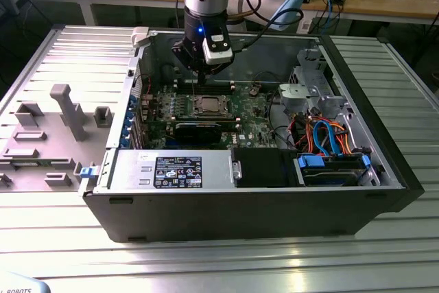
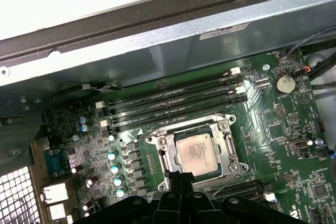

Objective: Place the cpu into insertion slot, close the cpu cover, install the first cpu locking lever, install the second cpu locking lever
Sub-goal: 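Install the first cpu locking lever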

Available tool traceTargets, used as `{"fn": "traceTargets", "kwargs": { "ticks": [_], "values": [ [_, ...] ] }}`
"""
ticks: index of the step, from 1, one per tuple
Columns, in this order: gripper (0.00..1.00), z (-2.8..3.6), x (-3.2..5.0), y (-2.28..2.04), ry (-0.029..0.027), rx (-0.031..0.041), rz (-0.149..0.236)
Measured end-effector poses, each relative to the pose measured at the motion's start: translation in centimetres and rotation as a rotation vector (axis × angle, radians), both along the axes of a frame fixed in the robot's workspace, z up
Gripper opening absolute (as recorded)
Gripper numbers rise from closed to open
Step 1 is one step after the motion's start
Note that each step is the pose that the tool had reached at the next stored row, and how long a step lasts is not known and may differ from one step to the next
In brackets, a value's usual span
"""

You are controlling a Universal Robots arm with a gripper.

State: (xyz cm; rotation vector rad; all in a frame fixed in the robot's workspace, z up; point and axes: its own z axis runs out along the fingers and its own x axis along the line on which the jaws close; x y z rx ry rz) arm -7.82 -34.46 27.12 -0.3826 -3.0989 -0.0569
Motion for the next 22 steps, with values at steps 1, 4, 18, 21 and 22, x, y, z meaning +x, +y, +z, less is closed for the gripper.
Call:
{"fn": "traceTargets", "kwargs": {
  "ticks": [1, 4, 18, 21, 22],
  "values": [
    [0.11, 0.00, 0.00, 0.00, 0.0000, 0.0000, 0.001],
    [0.11, -0.01, 0.00, 0.00, 0.0000, 0.0001, 0.053],
    [0.11, -0.03, 0.00, 0.00, 0.0000, 0.0000, 0.124],
    [0.11, -0.03, 0.00, 0.00, 0.0000, 0.0000, 0.124],
    [0.11, -0.03, 0.00, 0.00, 0.0001, 0.0000, 0.124]
  ]
}}
